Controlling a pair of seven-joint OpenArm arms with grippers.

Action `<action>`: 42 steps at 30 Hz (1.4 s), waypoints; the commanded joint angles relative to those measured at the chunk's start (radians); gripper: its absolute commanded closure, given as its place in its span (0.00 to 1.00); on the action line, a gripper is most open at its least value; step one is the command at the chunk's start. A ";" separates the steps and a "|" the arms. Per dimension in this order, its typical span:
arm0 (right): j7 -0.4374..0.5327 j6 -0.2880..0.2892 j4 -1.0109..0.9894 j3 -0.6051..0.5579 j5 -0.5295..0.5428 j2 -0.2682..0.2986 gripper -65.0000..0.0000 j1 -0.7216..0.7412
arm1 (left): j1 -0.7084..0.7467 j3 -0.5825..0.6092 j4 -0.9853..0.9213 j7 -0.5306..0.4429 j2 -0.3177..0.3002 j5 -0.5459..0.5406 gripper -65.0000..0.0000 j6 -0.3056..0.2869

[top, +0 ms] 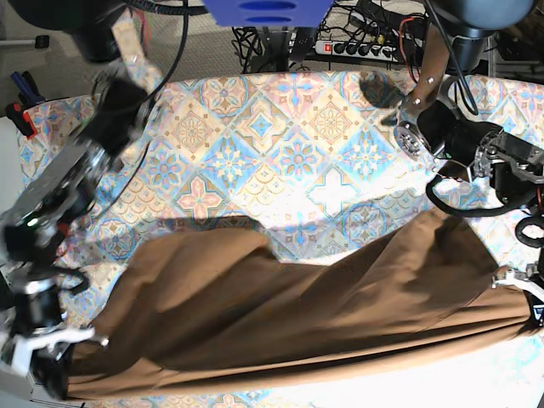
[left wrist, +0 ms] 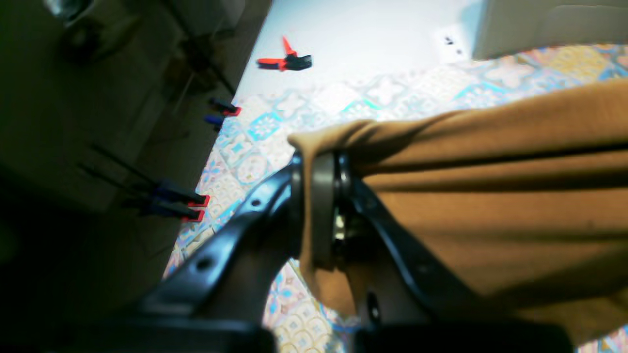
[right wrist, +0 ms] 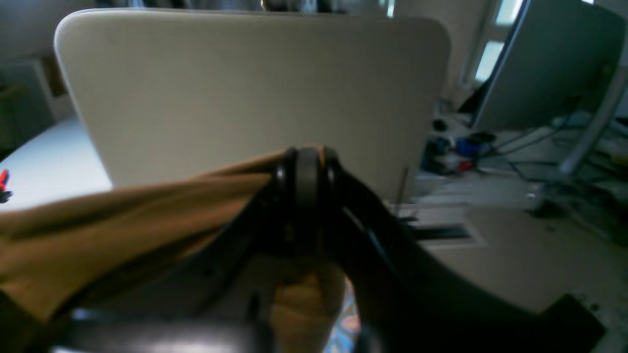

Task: Layout the t-shirt on the table in an organized manner, then fold the t-shirt properly
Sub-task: 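Lay the shirt down on the table and open both grippers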

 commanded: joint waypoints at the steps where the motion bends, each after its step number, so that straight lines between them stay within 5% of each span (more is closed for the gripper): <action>1: -0.022 -0.009 0.015 0.002 -0.007 0.023 1.00 0.061 | -0.021 0.000 0.012 -0.009 -0.016 0.014 1.00 0.002; 3: -0.120 -0.009 0.014 0.002 -0.007 0.043 1.00 0.107 | 0.010 0.000 0.012 -0.009 -0.016 0.016 1.00 0.002; 10: -0.120 -0.009 0.008 0.001 -0.006 0.048 1.00 0.028 | 0.159 0.031 0.007 -0.009 0.012 0.017 1.00 0.002; 18: 0.041 -0.011 0.008 0.024 -0.006 0.026 1.00 -0.048 | 0.194 0.037 0.007 -0.009 0.012 0.017 1.00 0.002; 22: 0.047 -0.011 -0.015 0.015 -0.007 0.026 1.00 -0.048 | 0.187 0.043 -0.001 -0.009 0.010 0.021 1.00 0.002; 28: 0.070 -0.011 -0.377 -0.061 -0.007 0.031 1.00 0.114 | 0.153 0.152 -0.294 -0.009 0.007 0.108 1.00 0.002; 36: 0.402 -0.011 -0.934 -0.228 -0.007 0.083 1.00 0.157 | 0.148 0.196 -0.708 -0.421 0.010 0.246 1.00 0.002; 42: 0.756 -0.011 -1.415 -0.331 -0.007 0.086 1.00 0.320 | 0.148 0.196 -0.823 -0.604 0.006 0.249 1.00 0.155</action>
